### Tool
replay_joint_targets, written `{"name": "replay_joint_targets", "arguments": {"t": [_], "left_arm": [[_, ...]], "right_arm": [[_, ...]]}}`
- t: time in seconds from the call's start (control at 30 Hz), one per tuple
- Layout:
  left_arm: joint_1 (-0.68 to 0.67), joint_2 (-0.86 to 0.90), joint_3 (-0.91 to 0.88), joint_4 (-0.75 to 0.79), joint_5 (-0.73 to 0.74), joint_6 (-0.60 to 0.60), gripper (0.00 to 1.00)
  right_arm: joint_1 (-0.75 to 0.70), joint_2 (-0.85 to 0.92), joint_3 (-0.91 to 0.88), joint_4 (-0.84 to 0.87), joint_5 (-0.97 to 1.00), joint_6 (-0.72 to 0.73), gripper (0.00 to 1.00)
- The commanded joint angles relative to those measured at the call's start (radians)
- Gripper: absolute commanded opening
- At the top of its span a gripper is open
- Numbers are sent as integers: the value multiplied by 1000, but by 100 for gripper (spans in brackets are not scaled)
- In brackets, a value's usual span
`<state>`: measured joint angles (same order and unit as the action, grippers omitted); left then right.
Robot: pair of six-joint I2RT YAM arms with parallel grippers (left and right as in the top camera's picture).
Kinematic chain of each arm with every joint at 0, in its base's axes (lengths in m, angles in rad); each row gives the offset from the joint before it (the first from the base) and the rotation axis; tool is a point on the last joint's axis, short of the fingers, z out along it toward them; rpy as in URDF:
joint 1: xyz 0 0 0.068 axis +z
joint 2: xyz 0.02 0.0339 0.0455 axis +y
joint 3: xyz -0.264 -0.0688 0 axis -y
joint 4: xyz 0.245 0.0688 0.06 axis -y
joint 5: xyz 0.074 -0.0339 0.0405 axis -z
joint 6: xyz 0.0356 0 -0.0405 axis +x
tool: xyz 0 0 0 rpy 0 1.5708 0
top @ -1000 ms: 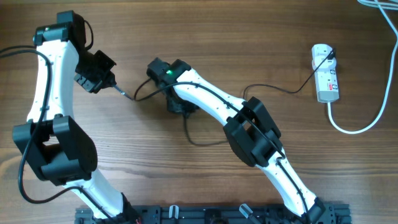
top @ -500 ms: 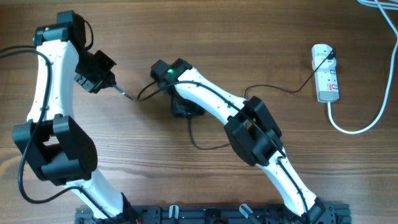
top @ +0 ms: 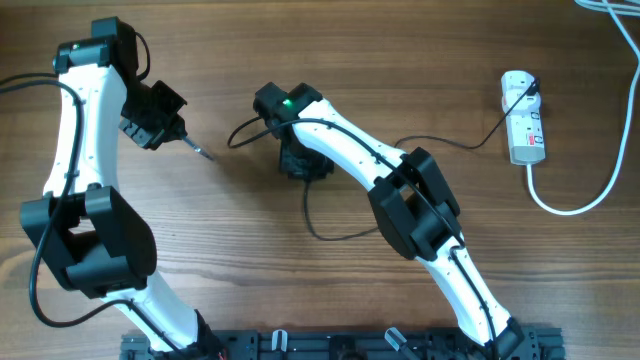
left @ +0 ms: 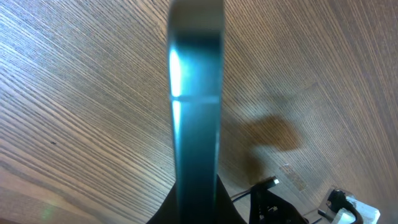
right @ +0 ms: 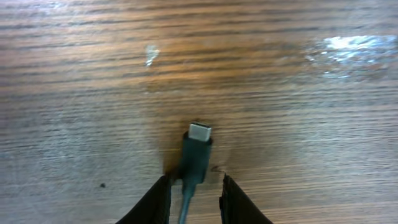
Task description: Plug charger to phone and switch on socket
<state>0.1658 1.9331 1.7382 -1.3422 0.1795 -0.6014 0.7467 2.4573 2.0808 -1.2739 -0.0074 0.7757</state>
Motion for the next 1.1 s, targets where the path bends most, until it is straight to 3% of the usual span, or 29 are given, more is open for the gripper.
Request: {"name": "replay_joint_targets", "arguments": {"t": [0.0, 0.27, 0.53, 1.07], "left_arm": [[3, -27, -1, -2, -6, -9, 4], [3, -27, -1, -3, -6, -9, 4], [3, -27, -1, -6, -6, -9, 4], [3, -27, -1, -10, -6, -8, 4]], "right_arm": [[6, 6, -15, -9, -32, 20, 28], [5, 6, -41, 0, -31, 39, 28], [5, 6, -163, 135, -111, 11, 27], [-16, 6, -175, 106, -113, -17, 24]]}}
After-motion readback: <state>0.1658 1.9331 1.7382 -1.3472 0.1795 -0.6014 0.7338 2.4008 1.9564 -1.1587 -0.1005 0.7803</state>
